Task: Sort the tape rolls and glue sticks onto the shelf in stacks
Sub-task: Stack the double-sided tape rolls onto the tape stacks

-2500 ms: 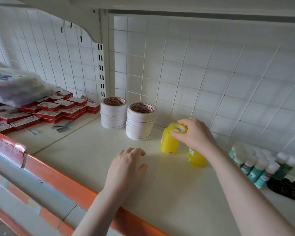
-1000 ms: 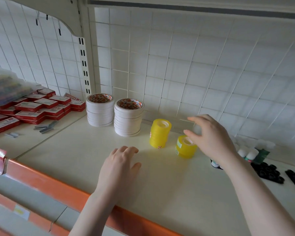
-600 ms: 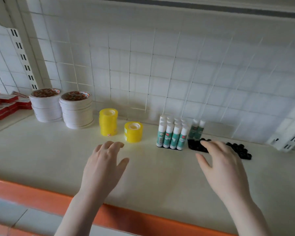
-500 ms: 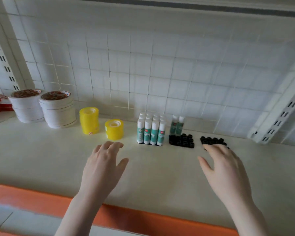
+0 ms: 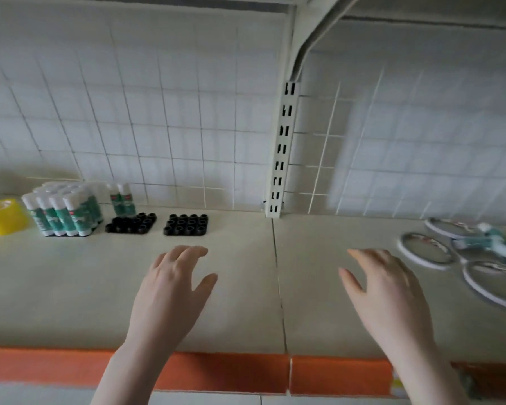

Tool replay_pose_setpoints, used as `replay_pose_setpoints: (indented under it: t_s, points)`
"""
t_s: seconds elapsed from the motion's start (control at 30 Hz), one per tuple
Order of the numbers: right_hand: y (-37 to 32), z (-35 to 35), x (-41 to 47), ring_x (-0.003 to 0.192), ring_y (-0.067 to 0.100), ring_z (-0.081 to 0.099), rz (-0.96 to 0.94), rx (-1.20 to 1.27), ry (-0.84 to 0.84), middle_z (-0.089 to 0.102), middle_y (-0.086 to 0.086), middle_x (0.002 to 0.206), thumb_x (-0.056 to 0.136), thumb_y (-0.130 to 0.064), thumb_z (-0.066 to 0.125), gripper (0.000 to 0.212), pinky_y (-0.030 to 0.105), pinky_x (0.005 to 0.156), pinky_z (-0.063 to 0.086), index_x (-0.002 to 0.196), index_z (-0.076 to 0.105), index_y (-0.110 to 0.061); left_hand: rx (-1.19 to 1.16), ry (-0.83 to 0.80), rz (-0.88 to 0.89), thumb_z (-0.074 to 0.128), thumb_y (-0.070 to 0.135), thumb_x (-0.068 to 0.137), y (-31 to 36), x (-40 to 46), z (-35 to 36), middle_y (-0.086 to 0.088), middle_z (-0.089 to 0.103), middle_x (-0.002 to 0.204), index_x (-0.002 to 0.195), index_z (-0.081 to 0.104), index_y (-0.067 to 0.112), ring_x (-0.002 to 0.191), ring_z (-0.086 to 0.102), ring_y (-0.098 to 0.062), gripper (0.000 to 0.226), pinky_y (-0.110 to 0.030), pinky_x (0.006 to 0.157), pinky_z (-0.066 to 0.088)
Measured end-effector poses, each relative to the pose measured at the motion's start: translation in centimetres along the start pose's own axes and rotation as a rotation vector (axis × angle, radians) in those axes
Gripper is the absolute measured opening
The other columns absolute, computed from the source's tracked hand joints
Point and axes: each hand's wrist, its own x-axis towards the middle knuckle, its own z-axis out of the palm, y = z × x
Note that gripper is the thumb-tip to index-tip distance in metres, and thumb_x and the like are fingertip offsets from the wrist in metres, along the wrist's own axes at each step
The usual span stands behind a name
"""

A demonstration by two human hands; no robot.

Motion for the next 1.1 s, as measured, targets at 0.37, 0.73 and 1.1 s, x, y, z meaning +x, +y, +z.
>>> replay_pose_setpoints:
  t_s: [0.37,0.73,1.1]
  points:
    - [10.0,-4.2,-3.1,0.066,0.036,0.064,0.172,-0.135,0.159,0.067,0.017,0.076,0.060,-0.007,0.083,0.032,0.039,0.058,0.052,0.090,0.071,-0.003,-0.066,-0.112,0.203,0.066,0.030,0.083,10.1,0.8,5.1,0.005,0.057,0.121,0.120,0.059,0.020,0.114,0.049,-0.019,0.039,-0.028,0.089,0.037]
    - [23.1,-6.8,-3.1,0.068,0.034,0.064,0.082,-0.090,0.110,0.067,0.012,0.076,0.062,-0.007,0.082,0.030,0.039,0.060,0.053,0.090,0.071,-0.003,-0.088,-0.131,0.267,0.063,0.032,0.085,23.1,0.4,12.0,0.009,0.055,0.123,0.123,0.056,0.022,0.115,0.047,-0.014,0.040,-0.023,0.086,0.036]
    - [26.7,-6.0,-1.9,0.063,0.024,0.060,-0.087,0.072,-0.062,0.062,-0.001,0.067,0.066,-0.018,0.081,0.015,0.033,0.060,0.052,0.073,0.068,-0.012,0.056,-0.281,0.298,0.054,0.028,0.091,29.3,1.9,17.5,0.010,0.047,0.133,0.130,0.048,0.023,0.124,0.040,-0.013,0.040,-0.028,0.094,0.038]
